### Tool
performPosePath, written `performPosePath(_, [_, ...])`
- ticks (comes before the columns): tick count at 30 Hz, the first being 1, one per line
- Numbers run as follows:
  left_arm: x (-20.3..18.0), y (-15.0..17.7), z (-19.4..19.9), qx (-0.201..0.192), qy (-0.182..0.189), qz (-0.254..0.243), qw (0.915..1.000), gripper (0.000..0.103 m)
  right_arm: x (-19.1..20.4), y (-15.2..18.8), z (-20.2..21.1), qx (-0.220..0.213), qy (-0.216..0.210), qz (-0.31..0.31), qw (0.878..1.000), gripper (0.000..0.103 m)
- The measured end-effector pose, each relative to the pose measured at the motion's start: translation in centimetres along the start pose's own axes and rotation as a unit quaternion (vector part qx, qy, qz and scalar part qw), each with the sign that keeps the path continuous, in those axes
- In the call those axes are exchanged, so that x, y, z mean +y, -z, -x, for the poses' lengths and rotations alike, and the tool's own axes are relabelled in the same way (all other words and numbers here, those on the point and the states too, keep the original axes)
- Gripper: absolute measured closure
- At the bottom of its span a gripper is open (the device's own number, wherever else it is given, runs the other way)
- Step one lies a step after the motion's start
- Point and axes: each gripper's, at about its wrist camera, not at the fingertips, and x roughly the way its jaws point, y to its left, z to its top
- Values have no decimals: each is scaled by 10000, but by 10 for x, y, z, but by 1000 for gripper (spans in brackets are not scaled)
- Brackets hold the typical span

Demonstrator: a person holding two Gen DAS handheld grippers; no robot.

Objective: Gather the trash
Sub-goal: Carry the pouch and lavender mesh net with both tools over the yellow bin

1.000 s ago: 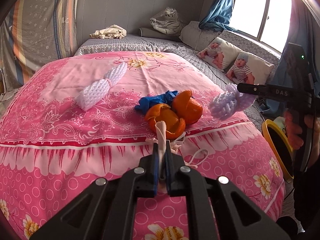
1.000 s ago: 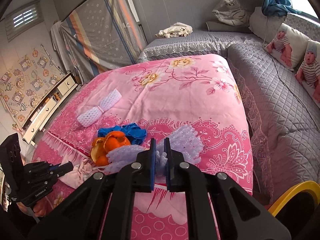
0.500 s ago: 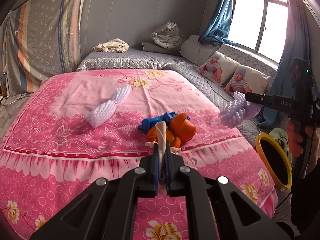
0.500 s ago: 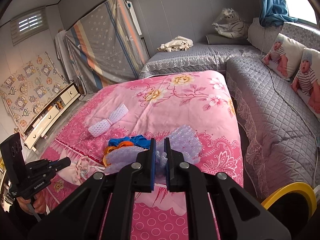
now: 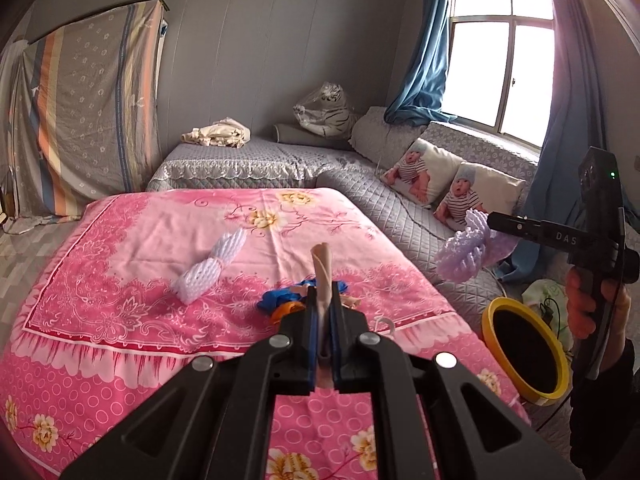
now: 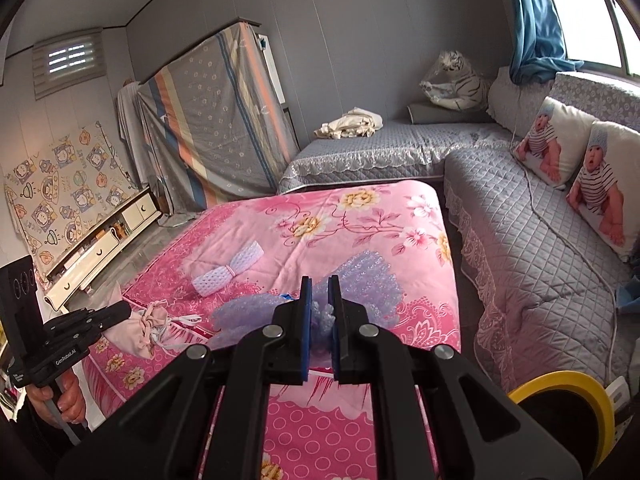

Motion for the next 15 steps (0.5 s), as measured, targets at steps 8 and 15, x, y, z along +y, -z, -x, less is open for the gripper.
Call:
performPosePath(8, [-31, -10, 11, -171, 251, -186, 9994, 98, -15, -4, 35, -297, 276, -79, 9991, 96])
performPosePath(15, [-64, -18, 9, -253, 579, -356, 9974, 98, -36, -1, 71, -629, 656, -229, 9956, 96])
